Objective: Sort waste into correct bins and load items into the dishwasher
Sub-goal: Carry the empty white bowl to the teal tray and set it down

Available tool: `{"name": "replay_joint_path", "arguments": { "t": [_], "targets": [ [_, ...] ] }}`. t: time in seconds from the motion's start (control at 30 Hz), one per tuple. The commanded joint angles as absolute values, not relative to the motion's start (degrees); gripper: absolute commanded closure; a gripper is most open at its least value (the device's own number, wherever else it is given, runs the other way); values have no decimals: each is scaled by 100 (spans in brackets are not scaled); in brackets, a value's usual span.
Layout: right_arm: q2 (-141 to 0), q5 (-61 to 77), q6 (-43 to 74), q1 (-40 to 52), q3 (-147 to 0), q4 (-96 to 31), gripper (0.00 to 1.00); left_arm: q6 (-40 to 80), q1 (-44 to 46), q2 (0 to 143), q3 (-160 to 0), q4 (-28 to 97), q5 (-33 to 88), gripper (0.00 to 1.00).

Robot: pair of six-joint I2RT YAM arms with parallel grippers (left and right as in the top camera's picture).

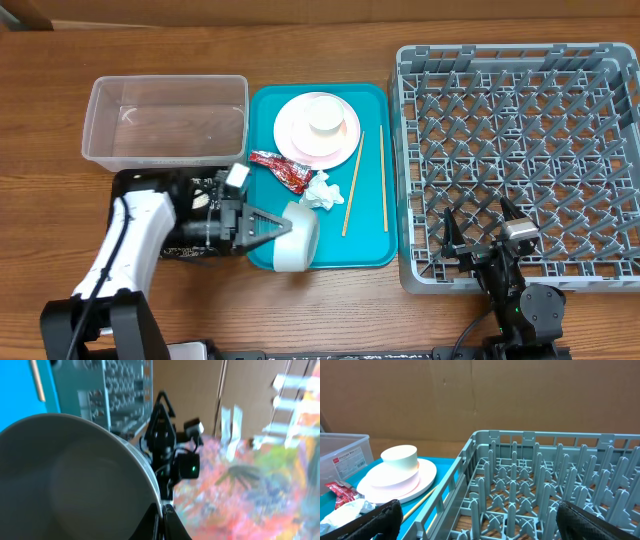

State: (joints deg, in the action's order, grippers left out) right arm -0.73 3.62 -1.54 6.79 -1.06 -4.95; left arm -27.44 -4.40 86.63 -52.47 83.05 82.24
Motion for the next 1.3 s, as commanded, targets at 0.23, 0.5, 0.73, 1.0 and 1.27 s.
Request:
{"name": "replay_joint_path", "arguments": {
  "t": [0.23,0.5,0.73,1.0,1.27],
  "targets": [
    [-19,349,-167,672,-45,-458,0,-3212,-259,8558,-5304,8204,8315,96],
    [-19,346,-167,672,-45,-458,0,-2010,-259,8558,-5948,7889,7347,96],
    [-19,349,-167,672,-45,-458,0,239,-119,8442,-6584,7087,5039,96],
    [-19,349,-167,672,-45,-458,0,1356,1041,8298,-6582,6729,2851,96],
    [-19,349,-167,672,-45,-458,0,2178,2818,8313,-6571,6460,829,96]
  ]
}}
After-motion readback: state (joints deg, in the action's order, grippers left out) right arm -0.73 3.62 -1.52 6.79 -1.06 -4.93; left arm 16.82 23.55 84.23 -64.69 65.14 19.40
